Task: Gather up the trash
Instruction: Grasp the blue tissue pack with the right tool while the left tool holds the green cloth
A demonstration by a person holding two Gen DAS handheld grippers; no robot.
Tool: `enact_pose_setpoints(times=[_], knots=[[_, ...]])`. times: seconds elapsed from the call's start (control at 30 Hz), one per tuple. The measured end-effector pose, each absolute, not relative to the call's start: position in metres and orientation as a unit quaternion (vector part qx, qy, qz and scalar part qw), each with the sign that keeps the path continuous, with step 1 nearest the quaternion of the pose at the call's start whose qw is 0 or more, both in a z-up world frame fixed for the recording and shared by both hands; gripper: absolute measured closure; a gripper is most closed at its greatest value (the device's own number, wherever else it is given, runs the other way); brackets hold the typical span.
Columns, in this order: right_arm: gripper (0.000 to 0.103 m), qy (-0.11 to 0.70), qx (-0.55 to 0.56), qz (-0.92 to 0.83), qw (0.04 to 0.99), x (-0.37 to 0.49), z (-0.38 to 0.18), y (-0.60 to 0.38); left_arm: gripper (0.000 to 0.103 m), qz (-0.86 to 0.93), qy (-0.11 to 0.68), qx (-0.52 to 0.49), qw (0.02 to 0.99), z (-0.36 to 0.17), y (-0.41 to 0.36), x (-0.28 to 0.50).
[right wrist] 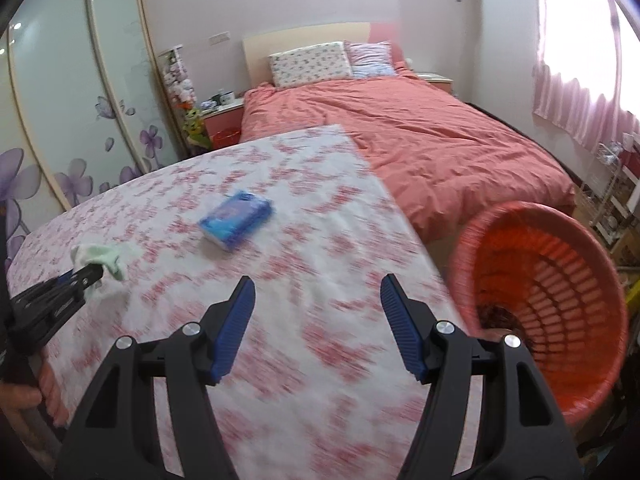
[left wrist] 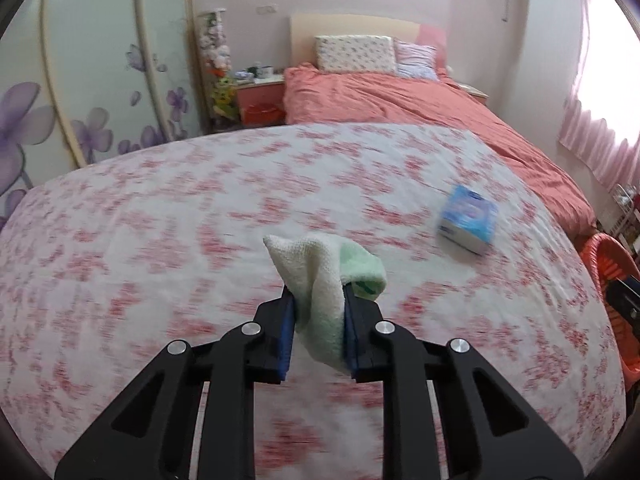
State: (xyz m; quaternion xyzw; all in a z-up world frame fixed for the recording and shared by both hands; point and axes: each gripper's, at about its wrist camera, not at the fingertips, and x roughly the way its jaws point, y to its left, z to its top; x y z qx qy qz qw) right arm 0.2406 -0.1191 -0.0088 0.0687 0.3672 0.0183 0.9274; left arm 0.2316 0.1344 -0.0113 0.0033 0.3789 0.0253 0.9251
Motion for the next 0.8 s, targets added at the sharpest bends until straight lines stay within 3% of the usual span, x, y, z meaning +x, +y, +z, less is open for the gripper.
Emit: enact_pose_setpoints(times=[0.23,0.37,0.63,0.73,0.8], knots=[[0.038,0.387,0.073,0.035,0.918,0.307,-0.016,-0.052,0.082,0.050,0.369,-0.010,0.928,-0.002,0.180,0.233],[0.029,0.395,0.076,0.009,0.916,0.340,-0.024,-0.029,0.083,0.053,0.365,-0.023,0.929,0.002,0.195,0.237],[0.026,0.438,0.059,-0.058,0.895,0.387,-0.048,-0.012,0.083,0.052,0.367,-0.037,0.928,-0.001,0.215,0.245],[0.035,0.440,0.051,-0.045,0.895,0.382,-0.055,-0.017,0.083,0.051,0.369,-0.041,0.927,-0.004,0.215,0.244],[0.047,0.438,0.060,-0.035,0.896,0.375,-0.056,-0.027,0.083,0.048,0.370,-0.040,0.927,-0.005,0.214,0.244]])
